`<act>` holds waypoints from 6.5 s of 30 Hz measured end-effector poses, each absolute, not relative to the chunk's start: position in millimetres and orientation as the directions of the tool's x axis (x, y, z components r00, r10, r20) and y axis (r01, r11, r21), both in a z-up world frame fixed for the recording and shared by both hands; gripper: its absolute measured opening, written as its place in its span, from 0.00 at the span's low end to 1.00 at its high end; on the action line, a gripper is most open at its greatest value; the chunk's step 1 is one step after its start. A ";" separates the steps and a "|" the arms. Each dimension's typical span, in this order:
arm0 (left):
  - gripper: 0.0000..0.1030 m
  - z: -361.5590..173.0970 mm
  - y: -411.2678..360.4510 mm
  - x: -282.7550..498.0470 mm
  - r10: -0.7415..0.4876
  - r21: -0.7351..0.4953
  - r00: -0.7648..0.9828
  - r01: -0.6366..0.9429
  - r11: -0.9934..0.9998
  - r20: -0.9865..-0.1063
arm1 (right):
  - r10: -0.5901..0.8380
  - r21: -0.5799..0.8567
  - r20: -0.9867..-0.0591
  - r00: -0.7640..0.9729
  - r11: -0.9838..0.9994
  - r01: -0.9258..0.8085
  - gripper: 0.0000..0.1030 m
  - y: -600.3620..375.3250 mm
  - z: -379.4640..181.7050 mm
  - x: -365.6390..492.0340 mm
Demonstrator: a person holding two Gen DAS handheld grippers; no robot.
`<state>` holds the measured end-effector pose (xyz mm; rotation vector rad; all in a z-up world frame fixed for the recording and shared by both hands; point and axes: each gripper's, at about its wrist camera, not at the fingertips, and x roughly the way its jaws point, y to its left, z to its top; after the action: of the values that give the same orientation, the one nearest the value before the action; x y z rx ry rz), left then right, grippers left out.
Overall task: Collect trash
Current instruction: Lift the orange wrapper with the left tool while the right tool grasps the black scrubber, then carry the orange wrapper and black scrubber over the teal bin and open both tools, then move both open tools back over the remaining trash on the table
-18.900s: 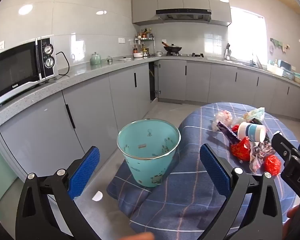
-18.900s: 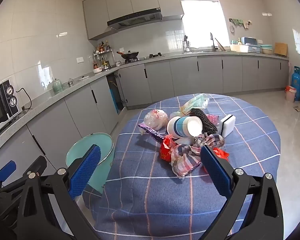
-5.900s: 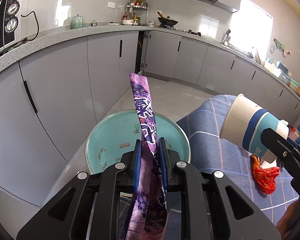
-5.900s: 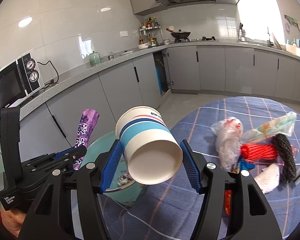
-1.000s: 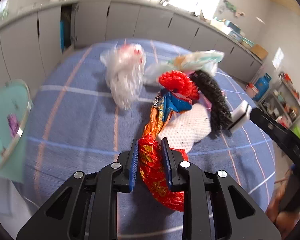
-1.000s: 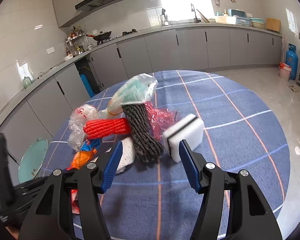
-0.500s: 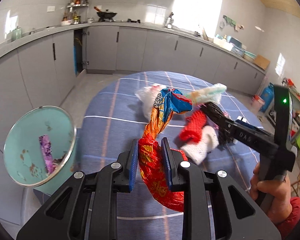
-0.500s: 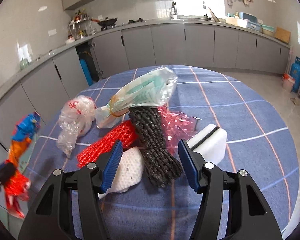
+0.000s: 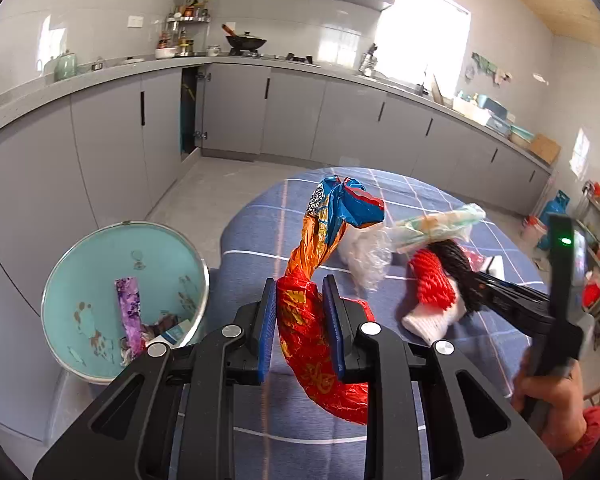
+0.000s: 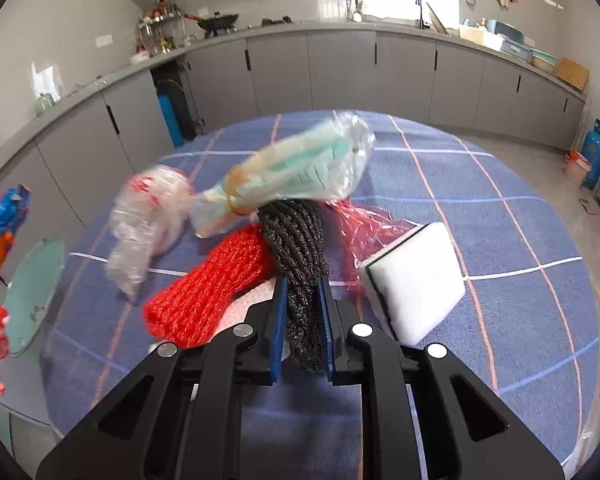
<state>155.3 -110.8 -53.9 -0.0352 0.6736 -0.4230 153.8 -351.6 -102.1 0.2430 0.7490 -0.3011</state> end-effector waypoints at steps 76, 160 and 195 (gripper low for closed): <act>0.24 -119.9 35.2 261.9 -0.060 -0.083 0.639 -0.007 0.996 -0.767 | 0.282 0.302 -0.710 0.646 0.950 -0.082 0.16 -74.5 -97.0 271.4; 0.68 -44.9 -116.5 151.6 -0.296 -0.054 0.697 0.347 0.936 -0.653 | -0.321 0.350 -0.568 0.758 0.738 0.576 0.50 -353.2 -45.9 28.1; 0.76 -79.9 -181.7 226.6 -0.395 -0.154 0.629 0.403 0.902 -0.670 | -0.211 0.328 -0.650 0.730 0.789 0.520 0.74 -413.0 -92.1 99.9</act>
<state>226.6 -181.7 -79.9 0.0106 0.7650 -0.4569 99.9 -413.0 -92.1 0.5243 0.6329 -0.4237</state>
